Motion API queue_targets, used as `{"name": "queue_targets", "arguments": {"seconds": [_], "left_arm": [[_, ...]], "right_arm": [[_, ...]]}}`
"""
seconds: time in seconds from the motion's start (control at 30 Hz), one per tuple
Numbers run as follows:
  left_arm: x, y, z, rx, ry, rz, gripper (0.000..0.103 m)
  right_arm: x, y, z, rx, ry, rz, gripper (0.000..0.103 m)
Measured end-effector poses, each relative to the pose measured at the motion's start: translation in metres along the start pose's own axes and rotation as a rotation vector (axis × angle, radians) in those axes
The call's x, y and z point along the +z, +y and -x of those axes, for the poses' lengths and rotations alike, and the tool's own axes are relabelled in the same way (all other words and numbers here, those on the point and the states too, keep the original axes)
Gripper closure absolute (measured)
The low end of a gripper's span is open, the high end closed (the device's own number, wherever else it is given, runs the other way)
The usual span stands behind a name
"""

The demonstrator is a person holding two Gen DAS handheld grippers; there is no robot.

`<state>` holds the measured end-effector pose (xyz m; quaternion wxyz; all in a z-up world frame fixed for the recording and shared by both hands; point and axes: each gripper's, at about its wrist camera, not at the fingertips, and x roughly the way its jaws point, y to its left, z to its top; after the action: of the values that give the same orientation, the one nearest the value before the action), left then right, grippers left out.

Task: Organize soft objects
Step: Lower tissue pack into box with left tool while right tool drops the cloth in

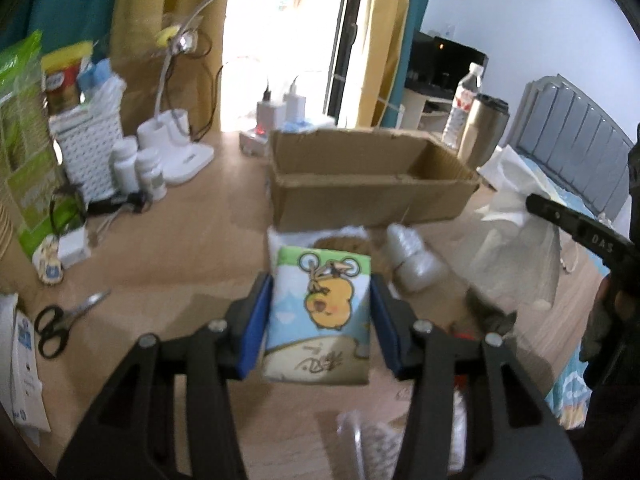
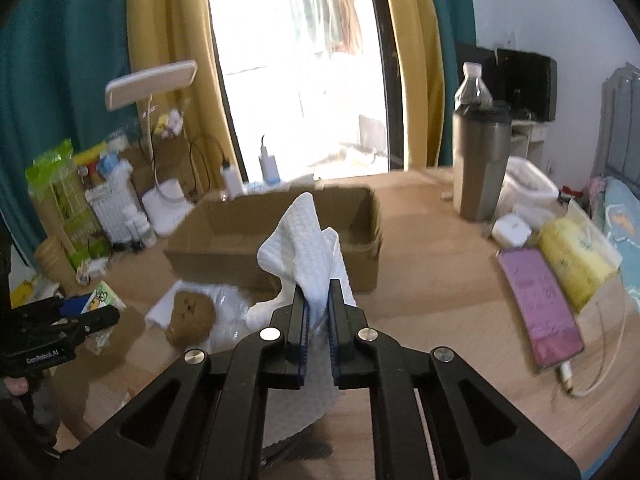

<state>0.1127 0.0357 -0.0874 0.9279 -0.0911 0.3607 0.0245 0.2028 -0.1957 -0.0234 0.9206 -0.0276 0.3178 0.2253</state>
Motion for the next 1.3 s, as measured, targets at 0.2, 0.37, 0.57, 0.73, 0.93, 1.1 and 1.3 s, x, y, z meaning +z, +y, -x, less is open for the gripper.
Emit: {"name": "queue_targets", "arguments": {"seconds": [0.2,0.37,0.57,0.73,0.93,1.1,1.3], "left_arm": [[0.027,-0.016,0.000,-0.020,-0.055,-0.023,0.054],[0.046,-0.026,-0.006,-0.049,-0.089,-0.030,0.054],[0.064,-0.036,-0.017,-0.075,-0.105,-0.044,0.054],[0.077,-0.040,-0.029,-0.092,-0.118,-0.054,0.054],[0.091,-0.041,-0.044,-0.102,-0.127,-0.053,0.054],[0.101,-0.040,-0.052,-0.097,-0.143,-0.055,0.054],[0.111,-0.040,-0.070,-0.093,-0.135,-0.059,0.054]], "right_arm": [[0.021,-0.011,0.003,0.002,-0.050,0.008,0.094],[0.037,-0.014,0.000,0.004,-0.078,0.023,0.094],[0.049,-0.015,-0.009,-0.002,-0.088,0.037,0.094],[0.058,-0.016,-0.018,-0.007,-0.096,0.046,0.094],[0.071,-0.017,-0.030,-0.007,-0.106,0.058,0.094],[0.083,-0.016,-0.041,0.002,-0.121,0.065,0.094],[0.095,-0.017,-0.059,0.023,-0.130,0.064,0.094]]}}
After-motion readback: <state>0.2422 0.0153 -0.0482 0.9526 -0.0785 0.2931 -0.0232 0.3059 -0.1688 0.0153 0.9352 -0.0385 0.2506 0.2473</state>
